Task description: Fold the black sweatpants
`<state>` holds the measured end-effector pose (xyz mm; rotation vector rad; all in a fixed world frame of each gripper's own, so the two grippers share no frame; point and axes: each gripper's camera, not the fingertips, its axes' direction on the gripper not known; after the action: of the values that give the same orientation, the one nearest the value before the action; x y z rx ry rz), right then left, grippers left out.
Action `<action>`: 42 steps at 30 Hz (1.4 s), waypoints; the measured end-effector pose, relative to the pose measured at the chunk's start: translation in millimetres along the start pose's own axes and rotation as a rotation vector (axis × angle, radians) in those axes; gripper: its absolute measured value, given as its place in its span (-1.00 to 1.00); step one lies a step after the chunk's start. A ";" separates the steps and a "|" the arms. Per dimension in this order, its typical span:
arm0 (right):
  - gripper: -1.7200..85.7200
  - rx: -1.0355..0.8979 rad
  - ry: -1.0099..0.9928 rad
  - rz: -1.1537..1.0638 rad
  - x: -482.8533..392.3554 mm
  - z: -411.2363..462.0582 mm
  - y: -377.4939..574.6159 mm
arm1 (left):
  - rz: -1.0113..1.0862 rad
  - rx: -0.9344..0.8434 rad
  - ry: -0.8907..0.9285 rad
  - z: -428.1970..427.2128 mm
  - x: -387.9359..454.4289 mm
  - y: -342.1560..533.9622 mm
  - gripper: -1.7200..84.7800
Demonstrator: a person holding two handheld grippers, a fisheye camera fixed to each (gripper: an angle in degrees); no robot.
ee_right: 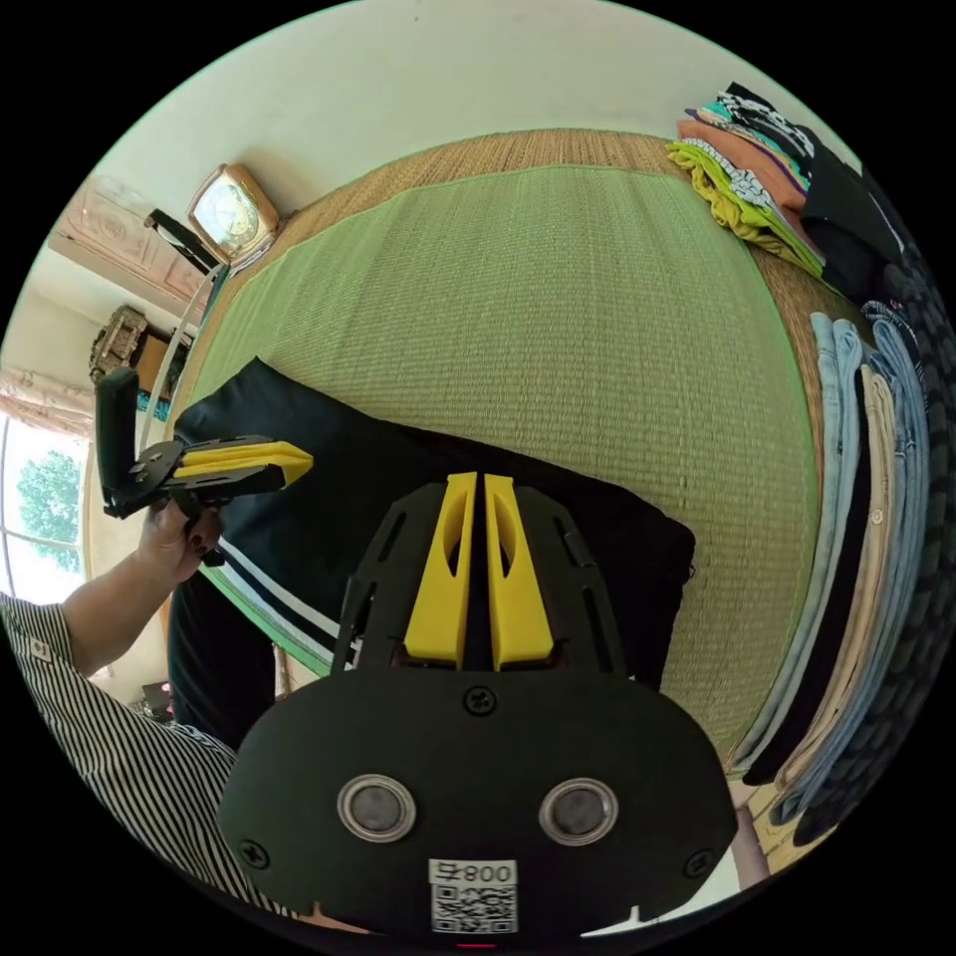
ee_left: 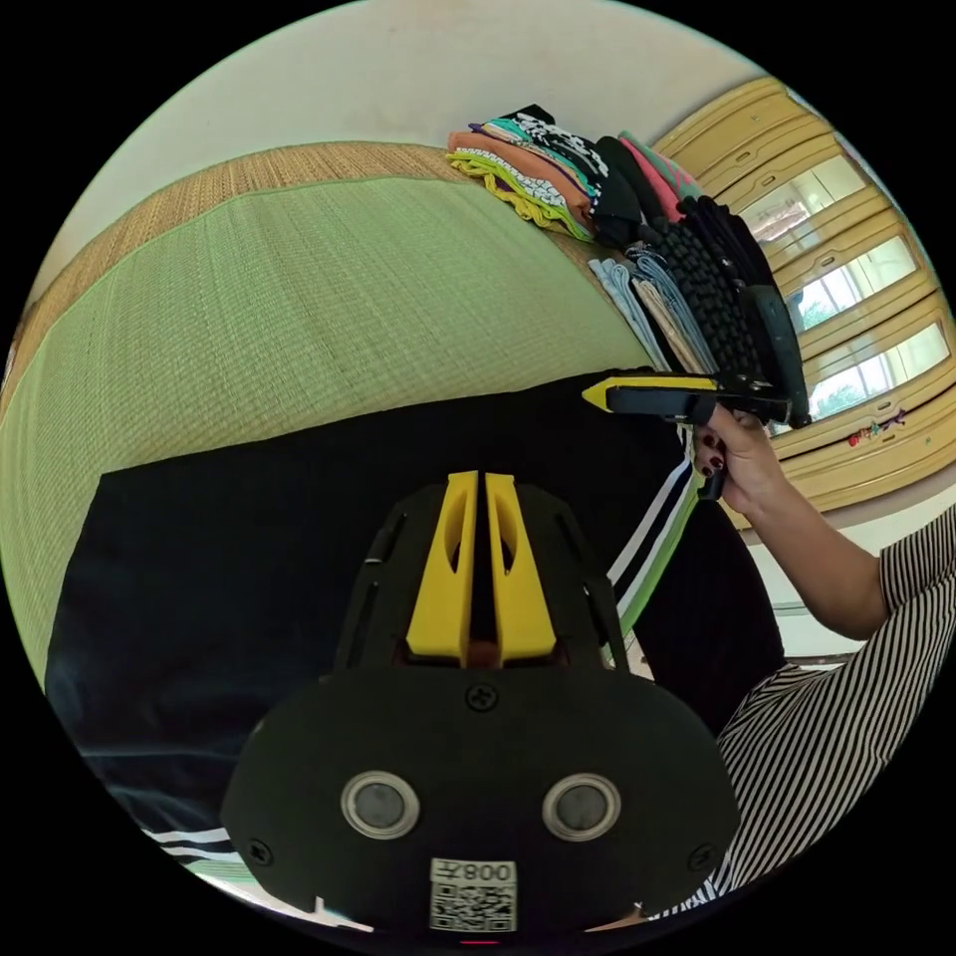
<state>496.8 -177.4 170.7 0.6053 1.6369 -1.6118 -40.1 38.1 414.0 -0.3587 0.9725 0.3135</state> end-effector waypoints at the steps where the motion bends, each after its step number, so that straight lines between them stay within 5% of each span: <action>1: -0.96 0.026 -0.007 -0.001 1.5 -5.1 2.8 | 0.002 -0.015 -0.003 8.2 3.3 -4.2 -0.94; 9: -0.97 -0.028 0.154 0.061 54.1 -2.0 38.7 | 0.006 -0.026 0.035 50.0 27.7 -31.4 -0.94; 18: -0.96 0.089 0.077 0.159 96.0 -28.7 70.8 | 0.017 -0.053 -0.038 90.0 52.8 -66.9 -0.96; 28: -0.96 -0.042 0.002 0.120 121.1 -12.6 118.8 | 0.036 -0.143 0.004 131.6 93.3 -72.0 -0.95; 33: -0.93 0.082 -0.102 0.171 141.2 -33.4 137.4 | 0.018 -0.132 0.008 143.4 107.6 -82.2 -0.93; 42: -0.78 0.098 -0.071 0.270 171.4 -32.7 179.9 | 0.318 -0.156 0.099 183.5 182.6 -158.8 -0.76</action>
<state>525.5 -156.8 -77.4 0.7757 1.3665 -1.5023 258.1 -7.5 378.6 -0.3637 1.1061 0.6689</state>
